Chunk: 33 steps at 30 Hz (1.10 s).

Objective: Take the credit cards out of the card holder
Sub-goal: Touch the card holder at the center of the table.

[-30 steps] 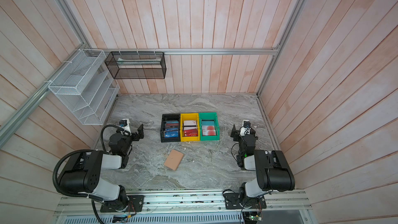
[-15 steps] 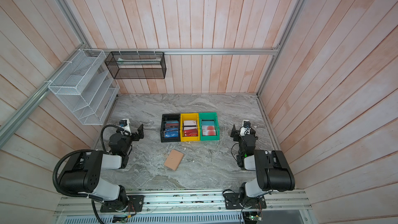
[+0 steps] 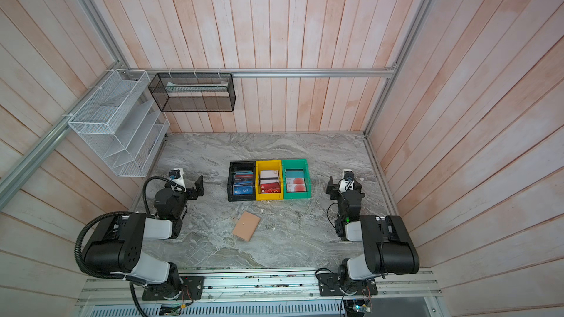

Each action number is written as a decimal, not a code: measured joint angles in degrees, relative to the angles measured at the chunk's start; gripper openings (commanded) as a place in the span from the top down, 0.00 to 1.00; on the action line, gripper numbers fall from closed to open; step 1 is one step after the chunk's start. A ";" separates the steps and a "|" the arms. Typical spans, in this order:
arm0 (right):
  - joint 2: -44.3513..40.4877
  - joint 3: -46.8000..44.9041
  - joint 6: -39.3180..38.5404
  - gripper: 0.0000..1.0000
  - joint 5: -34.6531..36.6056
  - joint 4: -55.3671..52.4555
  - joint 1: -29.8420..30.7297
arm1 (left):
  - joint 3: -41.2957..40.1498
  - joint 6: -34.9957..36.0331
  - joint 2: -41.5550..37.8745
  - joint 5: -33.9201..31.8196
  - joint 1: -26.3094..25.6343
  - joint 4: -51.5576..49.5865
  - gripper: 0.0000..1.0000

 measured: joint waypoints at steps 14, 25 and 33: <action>-16.28 17.00 0.50 0.23 -4.52 -36.85 32.11 | 6.29 -8.11 -24.35 7.17 -10.14 -25.16 0.04; -7.85 17.14 9.05 0.31 -11.76 -45.48 43.76 | -7.54 -24.87 -33.86 2.40 -27.74 -31.01 0.11; -1.57 19.69 11.82 0.36 -15.87 -48.39 44.96 | -8.87 -34.01 -30.86 0.11 -30.97 -32.41 0.17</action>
